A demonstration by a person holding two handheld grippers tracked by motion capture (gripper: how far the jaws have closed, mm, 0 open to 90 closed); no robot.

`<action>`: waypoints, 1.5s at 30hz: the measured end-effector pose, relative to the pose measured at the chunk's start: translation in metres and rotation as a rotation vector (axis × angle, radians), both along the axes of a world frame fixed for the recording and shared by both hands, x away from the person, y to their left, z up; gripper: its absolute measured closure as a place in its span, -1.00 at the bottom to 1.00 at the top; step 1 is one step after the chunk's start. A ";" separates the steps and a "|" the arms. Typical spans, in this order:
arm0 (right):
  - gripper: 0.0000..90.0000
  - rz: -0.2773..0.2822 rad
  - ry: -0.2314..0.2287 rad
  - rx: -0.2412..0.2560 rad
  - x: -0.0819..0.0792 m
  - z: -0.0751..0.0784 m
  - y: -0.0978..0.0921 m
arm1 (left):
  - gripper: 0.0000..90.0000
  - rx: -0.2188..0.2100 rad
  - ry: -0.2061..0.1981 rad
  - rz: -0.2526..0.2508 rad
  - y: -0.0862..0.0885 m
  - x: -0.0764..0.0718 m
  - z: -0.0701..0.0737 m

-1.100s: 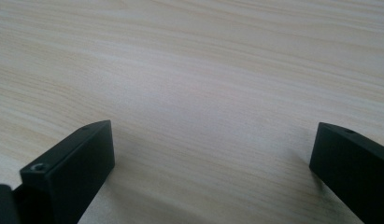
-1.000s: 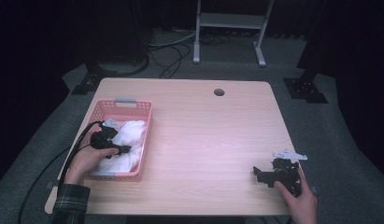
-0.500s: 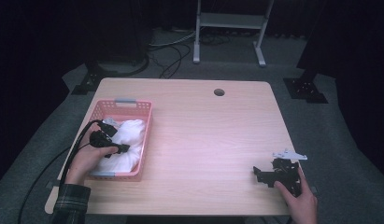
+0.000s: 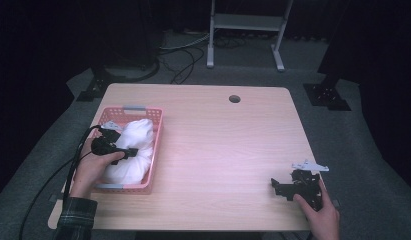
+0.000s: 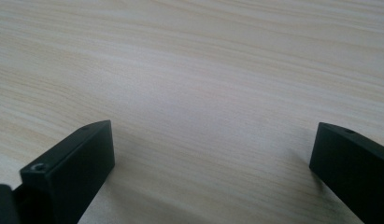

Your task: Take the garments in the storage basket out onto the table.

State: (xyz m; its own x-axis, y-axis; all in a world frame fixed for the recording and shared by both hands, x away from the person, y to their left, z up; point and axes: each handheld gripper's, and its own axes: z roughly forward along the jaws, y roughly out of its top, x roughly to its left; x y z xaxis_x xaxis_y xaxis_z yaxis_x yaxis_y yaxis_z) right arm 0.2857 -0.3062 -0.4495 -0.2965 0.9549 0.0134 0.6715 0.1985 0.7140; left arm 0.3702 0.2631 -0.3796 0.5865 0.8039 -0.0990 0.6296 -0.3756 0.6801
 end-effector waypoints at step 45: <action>-1.00 0.000 0.000 0.000 0.000 0.000 0.000 | 0.17 -0.463 -0.425 0.018 0.025 -0.037 0.058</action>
State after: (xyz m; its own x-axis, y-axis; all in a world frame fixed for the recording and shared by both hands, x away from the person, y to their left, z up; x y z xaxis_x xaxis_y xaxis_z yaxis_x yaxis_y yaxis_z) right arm 0.2857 -0.3062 -0.4496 -0.2966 0.9549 0.0132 0.6713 0.1986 0.7141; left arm 0.3336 0.2876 -0.3216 0.6377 0.7438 -0.2003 0.2721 0.0258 0.9619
